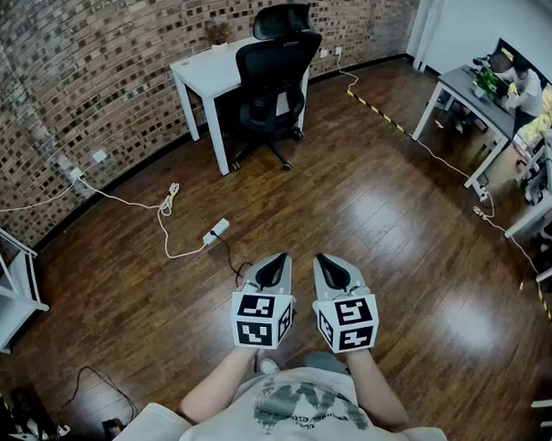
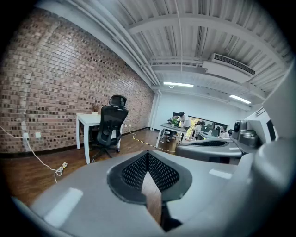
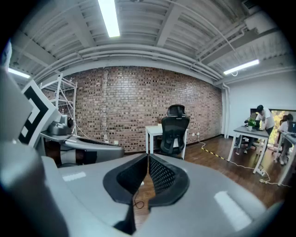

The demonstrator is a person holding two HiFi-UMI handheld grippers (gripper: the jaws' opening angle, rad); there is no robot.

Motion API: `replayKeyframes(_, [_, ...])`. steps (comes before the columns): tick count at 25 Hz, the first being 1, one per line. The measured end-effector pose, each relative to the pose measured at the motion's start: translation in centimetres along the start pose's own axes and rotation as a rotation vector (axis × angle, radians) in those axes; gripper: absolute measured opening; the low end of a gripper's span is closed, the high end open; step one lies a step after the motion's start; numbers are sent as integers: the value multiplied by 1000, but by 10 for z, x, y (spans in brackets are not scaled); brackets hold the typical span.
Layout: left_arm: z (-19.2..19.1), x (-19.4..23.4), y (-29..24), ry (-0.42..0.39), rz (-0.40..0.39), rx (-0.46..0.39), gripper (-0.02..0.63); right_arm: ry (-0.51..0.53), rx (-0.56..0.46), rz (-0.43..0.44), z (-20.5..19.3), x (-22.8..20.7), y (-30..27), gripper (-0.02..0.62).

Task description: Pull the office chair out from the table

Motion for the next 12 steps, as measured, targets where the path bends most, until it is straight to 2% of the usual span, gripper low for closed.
replayKeyframes(7, [16,6,-32,-24,-23,6,14,0,-6,-8,16,-25,-30,6])
replayKeyframes(12, [42,12,-78,-40,19,-10,14,11,-24,1,34,-68,-66,6])
Point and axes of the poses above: the fingertips, and each gripper's own axes: y backward along the fingers, x to its left, z out of its top, the point moved 6 cm from there along y, backward along the fingers, and after that the axes turned 11 degrees about x, right-handed, at the moved point
